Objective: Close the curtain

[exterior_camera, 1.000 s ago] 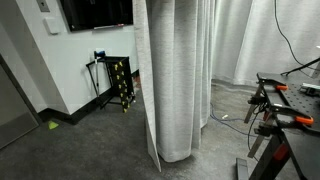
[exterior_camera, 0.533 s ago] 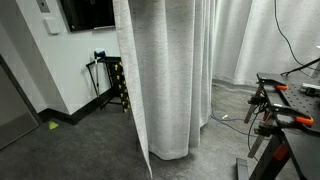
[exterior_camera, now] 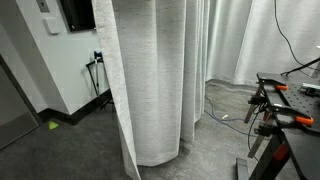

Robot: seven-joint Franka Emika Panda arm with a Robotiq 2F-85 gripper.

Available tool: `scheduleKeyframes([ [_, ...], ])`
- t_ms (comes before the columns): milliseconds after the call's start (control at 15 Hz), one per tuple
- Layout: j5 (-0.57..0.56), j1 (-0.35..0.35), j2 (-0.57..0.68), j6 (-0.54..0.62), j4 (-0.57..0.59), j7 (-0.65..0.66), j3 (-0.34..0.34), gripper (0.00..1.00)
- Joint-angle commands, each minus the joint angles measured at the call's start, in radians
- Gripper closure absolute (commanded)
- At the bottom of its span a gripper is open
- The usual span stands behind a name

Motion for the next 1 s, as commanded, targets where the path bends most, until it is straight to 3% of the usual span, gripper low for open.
scheduleKeyframes([
  [0,0.07,0.022,0.015,-0.027,-0.059,-0.064,0.029,0.99],
  [933,0.024,0.169,-0.013,-0.055,-0.123,-0.052,0.12,0.99],
])
